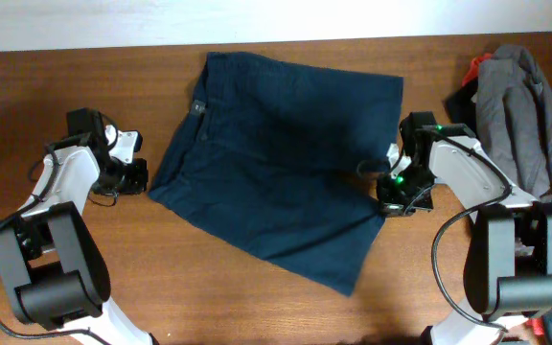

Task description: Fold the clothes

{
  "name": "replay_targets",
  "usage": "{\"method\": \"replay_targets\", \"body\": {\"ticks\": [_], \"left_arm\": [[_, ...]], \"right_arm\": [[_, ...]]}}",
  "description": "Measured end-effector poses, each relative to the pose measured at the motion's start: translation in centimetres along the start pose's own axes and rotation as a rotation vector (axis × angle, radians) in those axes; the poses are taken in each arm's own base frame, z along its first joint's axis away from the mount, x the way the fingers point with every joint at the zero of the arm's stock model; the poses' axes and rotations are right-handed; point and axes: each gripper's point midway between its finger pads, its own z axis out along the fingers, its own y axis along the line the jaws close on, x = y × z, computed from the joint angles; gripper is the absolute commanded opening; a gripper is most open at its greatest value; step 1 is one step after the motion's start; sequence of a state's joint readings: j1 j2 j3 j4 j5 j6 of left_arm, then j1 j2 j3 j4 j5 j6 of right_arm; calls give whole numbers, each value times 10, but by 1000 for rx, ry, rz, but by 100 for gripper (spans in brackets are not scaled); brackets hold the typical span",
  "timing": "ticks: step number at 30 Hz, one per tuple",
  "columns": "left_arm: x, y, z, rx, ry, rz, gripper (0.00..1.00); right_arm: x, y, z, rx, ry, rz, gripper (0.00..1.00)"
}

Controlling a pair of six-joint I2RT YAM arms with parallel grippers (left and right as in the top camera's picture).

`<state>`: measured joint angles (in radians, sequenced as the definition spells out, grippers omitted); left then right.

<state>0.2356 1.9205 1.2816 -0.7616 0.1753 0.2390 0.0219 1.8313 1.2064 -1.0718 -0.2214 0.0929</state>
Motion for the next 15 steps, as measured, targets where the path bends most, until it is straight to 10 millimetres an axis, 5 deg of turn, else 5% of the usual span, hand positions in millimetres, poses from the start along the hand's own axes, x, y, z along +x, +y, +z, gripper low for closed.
{"method": "replay_targets", "body": {"ticks": [7,8,10,12,15], "left_arm": [[0,0,0,0,0,1,21],[0,0,0,0,0,2,23],[0,0,0,0,0,0,30],[0,0,0,0,1,4,41],[2,-1,0,7,7,-6,46]], "right_arm": [[-25,-27,-4,128,-108,32,5],[-28,-33,-5,139,-119,57,15],[-30,-48,-9,152,-135,132,55],[-31,-64,-13,142,-141,197,63],[-25,-78,-21,87,-121,270,66]]}}
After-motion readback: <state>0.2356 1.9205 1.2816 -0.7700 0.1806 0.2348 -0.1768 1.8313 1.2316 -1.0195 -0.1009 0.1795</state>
